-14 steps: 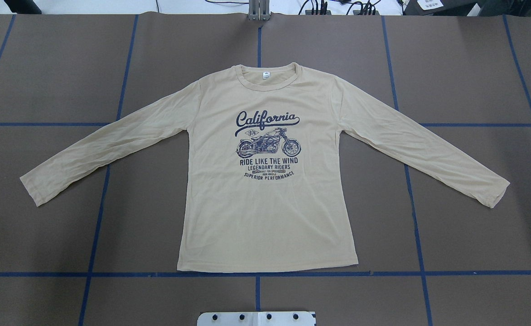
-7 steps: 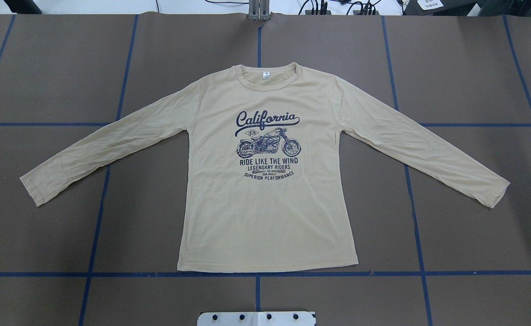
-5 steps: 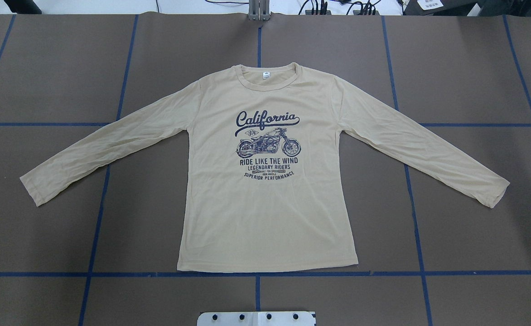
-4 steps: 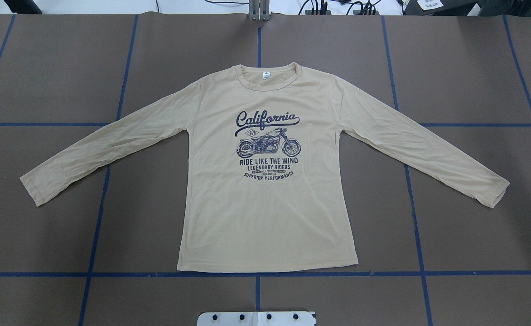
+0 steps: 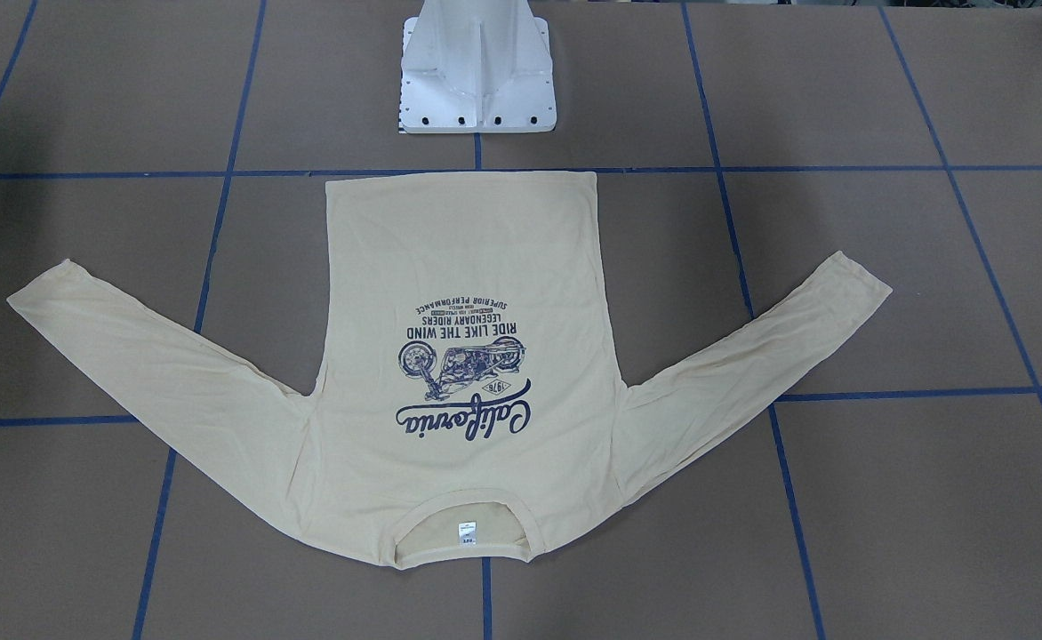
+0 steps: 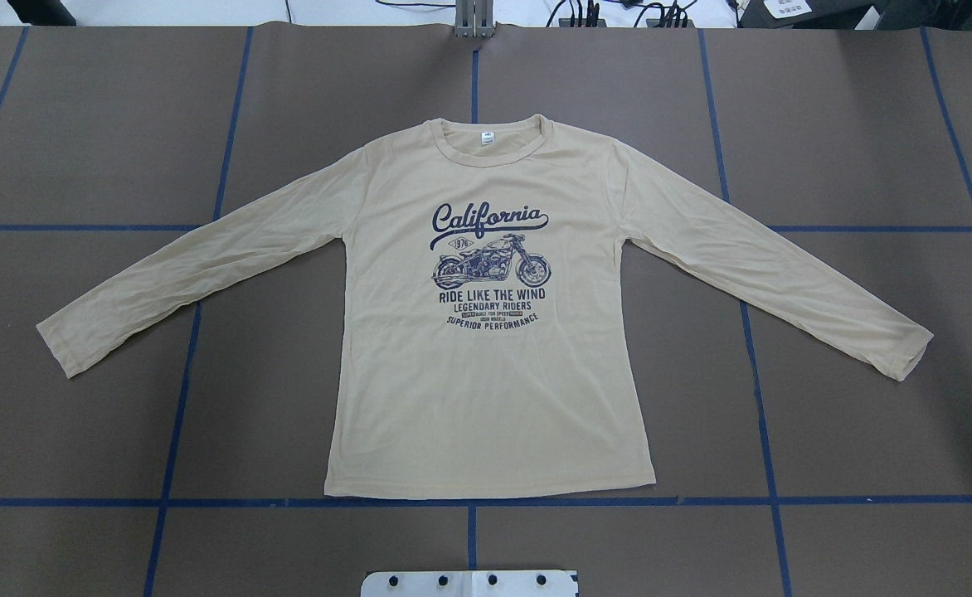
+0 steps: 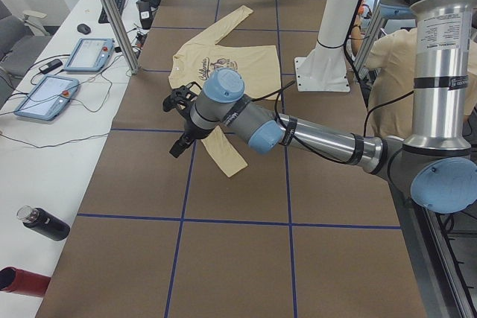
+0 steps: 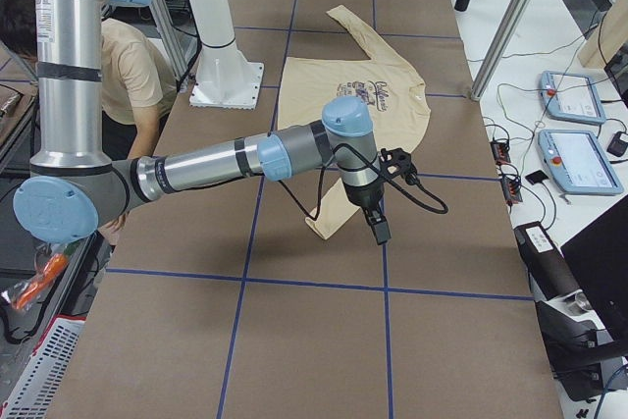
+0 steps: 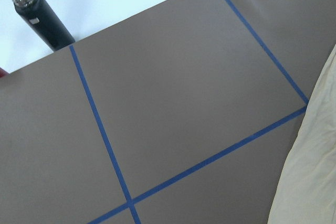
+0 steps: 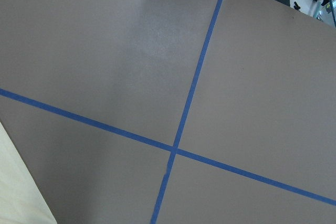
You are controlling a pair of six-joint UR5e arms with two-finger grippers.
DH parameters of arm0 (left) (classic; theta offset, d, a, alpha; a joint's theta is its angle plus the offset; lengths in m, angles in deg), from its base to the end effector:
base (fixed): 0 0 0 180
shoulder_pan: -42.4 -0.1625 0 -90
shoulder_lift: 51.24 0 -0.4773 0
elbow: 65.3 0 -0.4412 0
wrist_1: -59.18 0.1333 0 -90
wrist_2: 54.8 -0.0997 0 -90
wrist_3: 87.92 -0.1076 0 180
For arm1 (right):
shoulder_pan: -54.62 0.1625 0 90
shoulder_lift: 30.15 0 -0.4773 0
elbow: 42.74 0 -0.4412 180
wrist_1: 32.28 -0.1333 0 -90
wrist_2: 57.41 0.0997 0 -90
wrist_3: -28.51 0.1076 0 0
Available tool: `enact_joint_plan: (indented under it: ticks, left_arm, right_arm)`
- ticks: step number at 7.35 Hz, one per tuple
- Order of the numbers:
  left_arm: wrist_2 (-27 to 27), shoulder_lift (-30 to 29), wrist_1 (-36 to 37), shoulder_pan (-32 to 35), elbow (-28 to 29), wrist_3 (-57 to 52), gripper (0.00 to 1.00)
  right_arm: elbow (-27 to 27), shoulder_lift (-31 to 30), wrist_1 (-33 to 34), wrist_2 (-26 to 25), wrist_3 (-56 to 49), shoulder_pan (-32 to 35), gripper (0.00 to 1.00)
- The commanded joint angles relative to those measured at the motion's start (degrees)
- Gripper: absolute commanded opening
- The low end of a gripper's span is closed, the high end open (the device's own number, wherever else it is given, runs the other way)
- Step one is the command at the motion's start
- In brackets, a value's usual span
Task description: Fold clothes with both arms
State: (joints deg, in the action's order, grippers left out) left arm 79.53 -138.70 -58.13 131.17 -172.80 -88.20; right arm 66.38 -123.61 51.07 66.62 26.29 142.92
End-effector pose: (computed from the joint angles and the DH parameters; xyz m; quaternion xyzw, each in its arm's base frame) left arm -0.0467 -0.5318 0.5153 0.3310 0.3547 0.1474 0.8619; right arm 0.0576 -0.5240 0.5645 0.1863 -0.2863 -0.0887 0.9357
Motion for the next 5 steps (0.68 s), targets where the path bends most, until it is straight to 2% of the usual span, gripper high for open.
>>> enact_joint_plan:
  ticks: [1,2,3,5]
  left_arm:
    - [-0.03,-0.7,-2.48,0.01,0.36,0.01,1.0]
    - [-0.03,-0.79,-3.1,0.01,0.19,0.01,1.0]
    - [-0.03,-0.7,-3.62,0.01,0.36,0.01,1.0]
    - [-0.03,-0.61,-3.63,0.01,0.45,0.01,1.0]
  right_arm:
    - [0.04,-0.06,-6.3,4.36,3.0,-2.06,1.0]
    - [-0.83,0.03,-9.4,7.08,8.32,-5.91,1.0]
    - [-0.75,-0.23,-12.04,7.02,17.68,-9.95,1.0]
    - [-1.1,-3.72,-27.37,1.69,40.87,-19.0,0.99]
